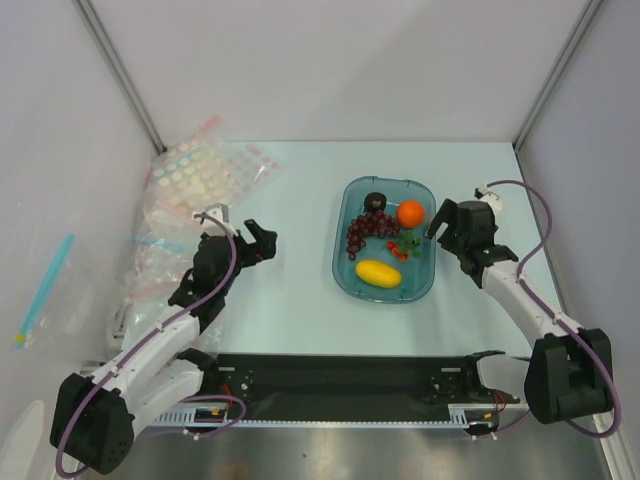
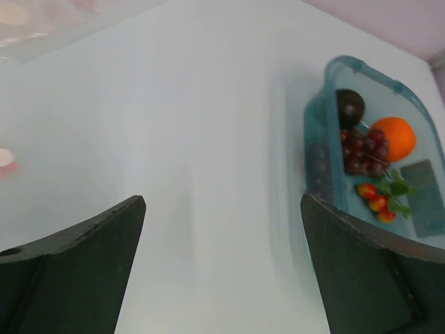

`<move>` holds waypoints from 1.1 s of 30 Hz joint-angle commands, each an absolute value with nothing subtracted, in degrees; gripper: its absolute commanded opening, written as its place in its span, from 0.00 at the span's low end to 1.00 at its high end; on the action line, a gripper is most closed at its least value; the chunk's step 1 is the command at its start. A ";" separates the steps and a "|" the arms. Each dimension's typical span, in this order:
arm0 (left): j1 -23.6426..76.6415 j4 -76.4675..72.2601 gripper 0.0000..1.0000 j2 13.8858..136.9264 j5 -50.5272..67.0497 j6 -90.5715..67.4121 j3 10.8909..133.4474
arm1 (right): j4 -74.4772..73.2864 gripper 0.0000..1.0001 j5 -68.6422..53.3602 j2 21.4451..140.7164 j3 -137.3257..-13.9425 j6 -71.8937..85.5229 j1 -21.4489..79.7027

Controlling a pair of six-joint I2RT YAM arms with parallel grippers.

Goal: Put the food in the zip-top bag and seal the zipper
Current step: Move the bin to the center of the board.

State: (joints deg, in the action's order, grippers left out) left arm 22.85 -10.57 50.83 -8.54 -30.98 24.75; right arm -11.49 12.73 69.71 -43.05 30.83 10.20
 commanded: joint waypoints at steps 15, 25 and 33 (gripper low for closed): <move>22.15 35.38 1.00 70.29 -38.38 -45.69 59.92 | -5.10 0.98 10.64 57.83 -37.70 31.20 10.72; 15.66 49.40 1.00 74.36 -35.79 -43.25 62.32 | -4.57 0.98 6.42 58.18 -37.88 31.11 10.72; 5.55 44.21 1.00 74.70 -34.72 -44.65 55.64 | -2.64 0.99 4.92 55.82 -36.04 31.46 10.81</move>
